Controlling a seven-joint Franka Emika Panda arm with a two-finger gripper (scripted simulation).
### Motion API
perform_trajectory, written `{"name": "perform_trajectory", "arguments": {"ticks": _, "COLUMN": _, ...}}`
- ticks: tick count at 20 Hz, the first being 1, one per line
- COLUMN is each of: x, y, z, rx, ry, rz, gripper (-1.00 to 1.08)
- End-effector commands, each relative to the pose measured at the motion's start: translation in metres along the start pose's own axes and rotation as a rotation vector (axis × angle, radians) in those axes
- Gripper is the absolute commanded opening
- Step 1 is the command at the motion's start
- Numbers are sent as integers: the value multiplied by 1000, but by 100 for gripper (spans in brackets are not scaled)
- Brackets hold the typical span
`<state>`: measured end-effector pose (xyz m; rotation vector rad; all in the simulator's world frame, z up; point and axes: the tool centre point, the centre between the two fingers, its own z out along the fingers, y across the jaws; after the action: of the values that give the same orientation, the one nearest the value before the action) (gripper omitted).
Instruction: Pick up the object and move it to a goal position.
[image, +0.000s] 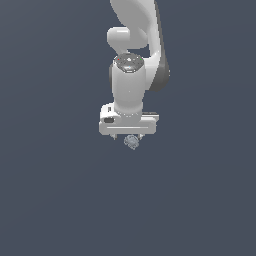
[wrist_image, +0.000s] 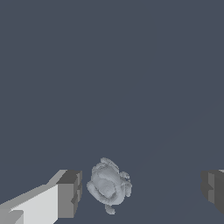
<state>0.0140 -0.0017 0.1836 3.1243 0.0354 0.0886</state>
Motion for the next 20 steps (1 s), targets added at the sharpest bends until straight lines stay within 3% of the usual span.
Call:
{"name": "perform_trajectory", "arguments": {"ticks": 1, "x": 0, "y": 0, "z": 0, "rx": 0, "ry": 0, "rz": 0, "gripper": 100}}
{"name": "perform_trajectory", "arguments": {"ticks": 20, "x": 2, "y": 4, "z": -3, "rx": -11, "ry": 2, "rz": -56, "gripper": 100}}
